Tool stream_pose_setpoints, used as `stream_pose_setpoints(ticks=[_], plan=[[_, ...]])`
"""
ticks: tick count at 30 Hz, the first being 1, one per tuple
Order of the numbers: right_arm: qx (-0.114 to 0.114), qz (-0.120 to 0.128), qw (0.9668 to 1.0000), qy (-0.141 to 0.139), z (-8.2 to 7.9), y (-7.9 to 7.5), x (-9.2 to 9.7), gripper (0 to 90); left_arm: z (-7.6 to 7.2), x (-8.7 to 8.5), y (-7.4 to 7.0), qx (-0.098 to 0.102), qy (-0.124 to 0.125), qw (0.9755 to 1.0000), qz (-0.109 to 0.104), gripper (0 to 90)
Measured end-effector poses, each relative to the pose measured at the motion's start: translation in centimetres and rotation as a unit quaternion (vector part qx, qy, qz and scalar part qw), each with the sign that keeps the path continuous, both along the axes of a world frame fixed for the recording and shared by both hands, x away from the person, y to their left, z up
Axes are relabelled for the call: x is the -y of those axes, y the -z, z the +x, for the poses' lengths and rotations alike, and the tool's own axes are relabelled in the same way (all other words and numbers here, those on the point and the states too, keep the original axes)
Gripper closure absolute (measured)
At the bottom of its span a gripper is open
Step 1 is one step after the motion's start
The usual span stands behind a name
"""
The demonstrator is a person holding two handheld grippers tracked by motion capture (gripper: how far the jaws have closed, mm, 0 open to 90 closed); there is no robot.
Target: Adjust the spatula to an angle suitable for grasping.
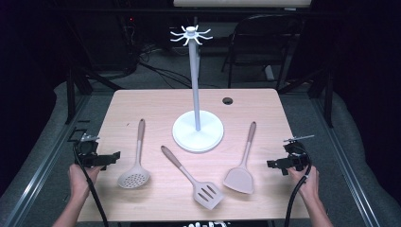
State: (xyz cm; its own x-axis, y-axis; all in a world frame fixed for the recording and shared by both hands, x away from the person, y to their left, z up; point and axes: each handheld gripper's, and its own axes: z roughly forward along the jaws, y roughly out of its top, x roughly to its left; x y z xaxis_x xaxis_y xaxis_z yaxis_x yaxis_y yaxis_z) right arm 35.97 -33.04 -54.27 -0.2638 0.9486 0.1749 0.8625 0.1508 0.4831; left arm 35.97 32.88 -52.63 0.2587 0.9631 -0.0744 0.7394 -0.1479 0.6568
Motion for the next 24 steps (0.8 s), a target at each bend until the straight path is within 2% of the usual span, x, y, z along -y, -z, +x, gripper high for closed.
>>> stream_pose_setpoints(ticks=[2, 8, 9, 10, 11, 12, 14, 15, 18, 22, 24], plan=[[-0.002, -0.005, 1.0000, -0.003, 0.0, -0.2, -0.3, 0.9, 0.0, 0.0, 0.0, -0.001, 0.003, 1.0000, -0.001, 0.0], [0.009, -0.002, 1.0000, 0.001, 0.0, -0.5, -1.3, 4.0, -0.1, 0.2, -0.1, 0.000, 0.007, 1.0000, -0.001, 0.0], [0.003, -0.006, 1.0000, -0.006, 0.0, -0.6, -1.4, 5.1, -0.1, 0.2, 0.0, -0.001, 0.007, 1.0000, -0.001, 0.0], [0.004, -0.006, 0.9999, -0.007, 0.1, -0.7, -1.5, 6.8, -0.1, 0.2, 0.0, 0.000, 0.007, 1.0000, 0.000, 0.0], [0.004, -0.013, 0.9999, -0.005, 0.1, -0.8, -1.8, 12.6, 0.0, 0.1, 0.0, 0.000, 0.007, 1.0000, 0.001, 0.0], [0.009, -0.007, 0.9999, -0.006, 0.2, -0.8, -2.0, 14.8, 0.0, 0.1, 0.0, 0.000, 0.007, 1.0000, 0.001, 0.0], [0.013, -0.009, 0.9999, -0.006, 0.2, -0.8, -2.1, 15.8, 0.1, 0.1, 0.0, -0.001, 0.007, 1.0000, 0.003, 0.0], [0.026, -0.011, 0.9996, -0.005, 0.1, -1.1, -2.4, 22.0, 0.2, 0.2, 0.1, -0.002, 0.006, 1.0000, 0.006, 0.1], [0.034, -0.008, 0.9994, -0.003, 0.1, -1.3, -2.7, 24.5, 0.2, 0.1, 0.1, -0.003, 0.006, 1.0000, 0.006, 0.1], [0.030, 0.000, 0.9995, -0.011, 0.3, -1.4, -4.1, 30.9, 0.2, -0.1, 0.1, -0.002, 0.003, 1.0000, 0.003, 0.2], [0.028, -0.006, 0.9994, -0.019, 0.5, -1.3, -4.9, 33.0, 0.2, -0.1, 0.1, -0.002, 0.002, 1.0000, 0.002, 0.2]])
